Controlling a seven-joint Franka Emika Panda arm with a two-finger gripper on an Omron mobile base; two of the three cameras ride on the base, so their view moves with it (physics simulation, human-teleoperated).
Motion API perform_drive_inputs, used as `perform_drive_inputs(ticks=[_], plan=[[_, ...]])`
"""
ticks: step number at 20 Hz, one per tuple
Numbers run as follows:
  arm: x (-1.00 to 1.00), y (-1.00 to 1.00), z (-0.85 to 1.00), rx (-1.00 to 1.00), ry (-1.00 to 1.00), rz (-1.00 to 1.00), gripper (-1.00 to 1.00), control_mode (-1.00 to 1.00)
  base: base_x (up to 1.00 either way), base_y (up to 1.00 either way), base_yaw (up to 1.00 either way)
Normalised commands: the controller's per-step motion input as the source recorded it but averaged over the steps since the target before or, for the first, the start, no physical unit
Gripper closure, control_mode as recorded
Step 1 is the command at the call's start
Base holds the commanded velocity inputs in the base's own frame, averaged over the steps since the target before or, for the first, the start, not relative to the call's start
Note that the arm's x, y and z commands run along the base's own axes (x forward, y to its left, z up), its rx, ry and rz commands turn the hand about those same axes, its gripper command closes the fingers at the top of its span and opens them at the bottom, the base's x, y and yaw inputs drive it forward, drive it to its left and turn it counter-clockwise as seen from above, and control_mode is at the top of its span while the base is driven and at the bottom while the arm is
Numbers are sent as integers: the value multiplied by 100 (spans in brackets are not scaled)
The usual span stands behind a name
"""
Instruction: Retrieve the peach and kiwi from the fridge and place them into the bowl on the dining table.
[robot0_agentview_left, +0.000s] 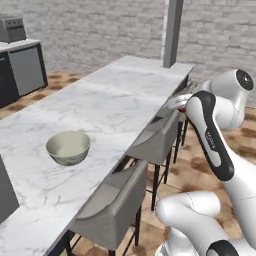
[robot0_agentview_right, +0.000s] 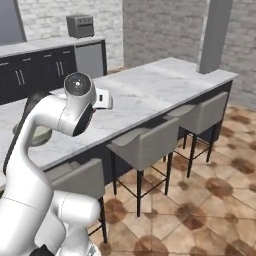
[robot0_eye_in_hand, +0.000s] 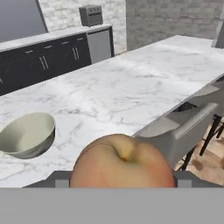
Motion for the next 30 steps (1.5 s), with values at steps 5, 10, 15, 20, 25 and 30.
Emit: perform_drive_inputs(ticks=[5,10,15,20,25,30], plan=[[0,0,0,0,0,0,100,100,45,24,50],[0,0,0,0,0,0,100,100,39,35,34],[0,0,0,0,0,0,100,100,24,54,14],[0,0,0,0,0,0,100,100,38,79,5],[9,18,-7,-3,3,1,100,-100,36,70,3],[45,88,-37,-14,19,4,100,-100,0,0,0]])
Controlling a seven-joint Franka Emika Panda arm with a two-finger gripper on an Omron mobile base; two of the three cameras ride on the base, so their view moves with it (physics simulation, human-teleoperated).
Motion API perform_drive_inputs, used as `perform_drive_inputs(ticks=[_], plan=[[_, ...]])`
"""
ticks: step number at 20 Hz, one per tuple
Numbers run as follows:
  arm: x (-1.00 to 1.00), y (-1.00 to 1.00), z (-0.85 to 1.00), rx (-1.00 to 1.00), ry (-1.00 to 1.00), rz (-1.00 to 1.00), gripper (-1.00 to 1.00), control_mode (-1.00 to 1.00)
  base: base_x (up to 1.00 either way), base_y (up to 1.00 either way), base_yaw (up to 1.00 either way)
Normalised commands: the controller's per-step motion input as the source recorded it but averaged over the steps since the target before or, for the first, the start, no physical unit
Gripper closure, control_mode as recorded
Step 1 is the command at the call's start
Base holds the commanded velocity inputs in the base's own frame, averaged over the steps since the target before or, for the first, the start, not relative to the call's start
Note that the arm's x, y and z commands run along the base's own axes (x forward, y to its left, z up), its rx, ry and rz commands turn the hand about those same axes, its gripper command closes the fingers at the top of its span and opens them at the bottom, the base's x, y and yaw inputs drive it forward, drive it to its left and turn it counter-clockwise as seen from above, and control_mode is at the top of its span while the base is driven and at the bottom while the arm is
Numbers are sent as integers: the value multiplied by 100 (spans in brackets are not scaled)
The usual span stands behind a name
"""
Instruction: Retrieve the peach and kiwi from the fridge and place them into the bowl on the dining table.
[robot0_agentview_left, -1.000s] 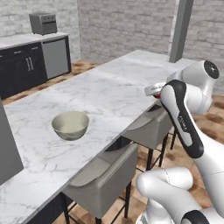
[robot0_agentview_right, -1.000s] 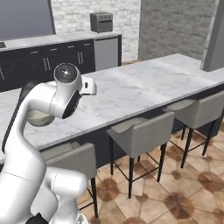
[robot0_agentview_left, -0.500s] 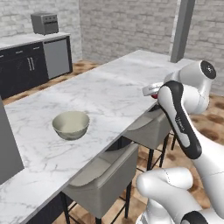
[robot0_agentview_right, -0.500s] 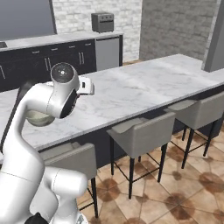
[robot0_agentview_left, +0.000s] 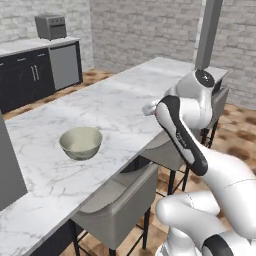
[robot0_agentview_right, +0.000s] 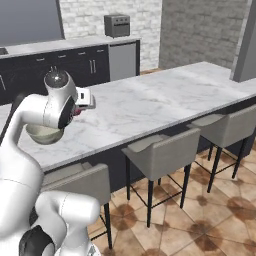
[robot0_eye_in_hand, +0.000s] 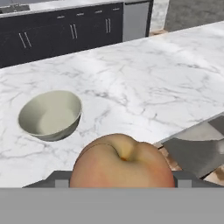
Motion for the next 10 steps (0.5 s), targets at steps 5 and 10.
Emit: perform_drive_inputs(ticks=[5,10], plan=[[35,89,-32,-12,26,5,100,-100,0,0,0],[36,77,-27,-9,26,5,100,-100,0,0,0]])
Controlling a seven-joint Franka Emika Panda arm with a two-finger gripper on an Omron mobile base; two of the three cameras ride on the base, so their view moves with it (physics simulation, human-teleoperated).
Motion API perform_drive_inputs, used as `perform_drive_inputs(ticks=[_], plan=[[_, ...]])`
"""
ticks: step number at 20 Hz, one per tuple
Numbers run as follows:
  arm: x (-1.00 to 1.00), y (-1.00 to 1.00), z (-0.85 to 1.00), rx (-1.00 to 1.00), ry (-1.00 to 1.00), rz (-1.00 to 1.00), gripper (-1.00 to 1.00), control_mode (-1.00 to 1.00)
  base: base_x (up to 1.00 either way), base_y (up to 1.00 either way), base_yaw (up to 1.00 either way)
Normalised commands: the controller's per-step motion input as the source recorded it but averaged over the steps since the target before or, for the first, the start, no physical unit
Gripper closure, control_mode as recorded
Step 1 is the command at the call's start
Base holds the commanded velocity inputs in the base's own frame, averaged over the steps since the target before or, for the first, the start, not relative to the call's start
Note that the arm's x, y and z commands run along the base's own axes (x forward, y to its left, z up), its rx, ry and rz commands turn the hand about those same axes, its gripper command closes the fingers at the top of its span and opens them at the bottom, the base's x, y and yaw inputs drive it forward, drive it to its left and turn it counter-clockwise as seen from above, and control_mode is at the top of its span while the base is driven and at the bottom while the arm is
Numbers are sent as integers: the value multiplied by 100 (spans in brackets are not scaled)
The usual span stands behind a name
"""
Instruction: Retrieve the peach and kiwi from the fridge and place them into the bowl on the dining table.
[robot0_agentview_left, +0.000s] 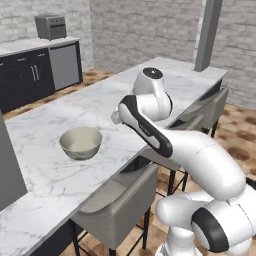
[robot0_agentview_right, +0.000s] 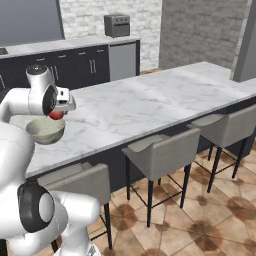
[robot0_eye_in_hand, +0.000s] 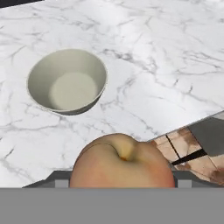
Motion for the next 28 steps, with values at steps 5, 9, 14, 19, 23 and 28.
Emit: perform_drive_inputs(ticks=[5,9,14,19,23,28], plan=[[30,59,-19,-4,26,6,100,-100,0,0,0],[15,51,-24,-3,17,6,100,-100,0,0,0],[6,42,-31,-2,11,7,100,-100,0,0,0],[9,47,-40,-4,5,6,100,-100,0,0,0],[14,36,-29,-2,1,2,100,-100,0,0,0],[19,19,-7,0,0,0,100,-100,0,0,0]])
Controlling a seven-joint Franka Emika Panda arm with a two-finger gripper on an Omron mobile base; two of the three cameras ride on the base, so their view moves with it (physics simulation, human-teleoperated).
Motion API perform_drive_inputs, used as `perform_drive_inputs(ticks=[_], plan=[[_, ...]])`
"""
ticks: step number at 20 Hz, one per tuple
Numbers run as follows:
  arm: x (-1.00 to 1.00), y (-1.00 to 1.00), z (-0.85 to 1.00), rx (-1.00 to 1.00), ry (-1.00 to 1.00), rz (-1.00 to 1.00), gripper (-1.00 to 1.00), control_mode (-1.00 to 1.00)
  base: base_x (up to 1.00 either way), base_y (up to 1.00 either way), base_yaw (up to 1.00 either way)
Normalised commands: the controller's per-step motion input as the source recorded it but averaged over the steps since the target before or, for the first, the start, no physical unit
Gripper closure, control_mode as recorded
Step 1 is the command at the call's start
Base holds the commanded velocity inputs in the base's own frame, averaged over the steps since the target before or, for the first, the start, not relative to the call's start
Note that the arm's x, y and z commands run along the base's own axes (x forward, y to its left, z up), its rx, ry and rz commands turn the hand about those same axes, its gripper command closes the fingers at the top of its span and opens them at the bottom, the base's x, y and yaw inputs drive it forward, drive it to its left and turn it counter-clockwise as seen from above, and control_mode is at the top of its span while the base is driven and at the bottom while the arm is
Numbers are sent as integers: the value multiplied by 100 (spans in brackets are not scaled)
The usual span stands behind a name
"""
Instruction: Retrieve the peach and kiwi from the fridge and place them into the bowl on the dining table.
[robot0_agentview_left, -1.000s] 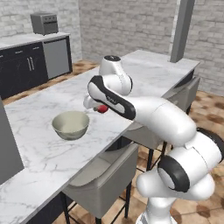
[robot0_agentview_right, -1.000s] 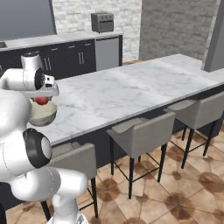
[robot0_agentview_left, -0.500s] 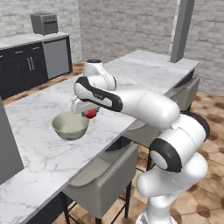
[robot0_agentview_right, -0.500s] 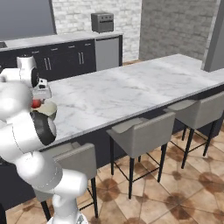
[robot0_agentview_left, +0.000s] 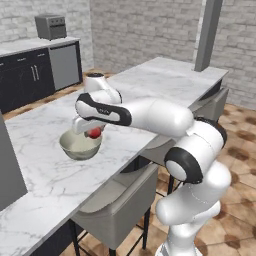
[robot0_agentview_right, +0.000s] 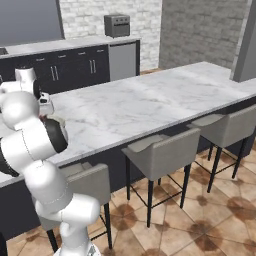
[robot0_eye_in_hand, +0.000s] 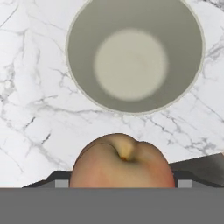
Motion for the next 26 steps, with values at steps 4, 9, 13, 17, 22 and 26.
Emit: perform_drive_inputs(ticks=[4,9,13,17,22,26], plan=[[21,12,-3,0,0,0,100,-100,0,0,0],[24,3,-18,0,0,0,100,-100,0,0,0],[18,2,-38,0,0,0,100,-100,0,0,0],[19,8,-37,0,0,0,100,-100,0,0,0],[26,13,-16,0,-1,0,100,-100,0,0,0],[30,16,-10,0,-2,0,100,-100,0,0,0]])
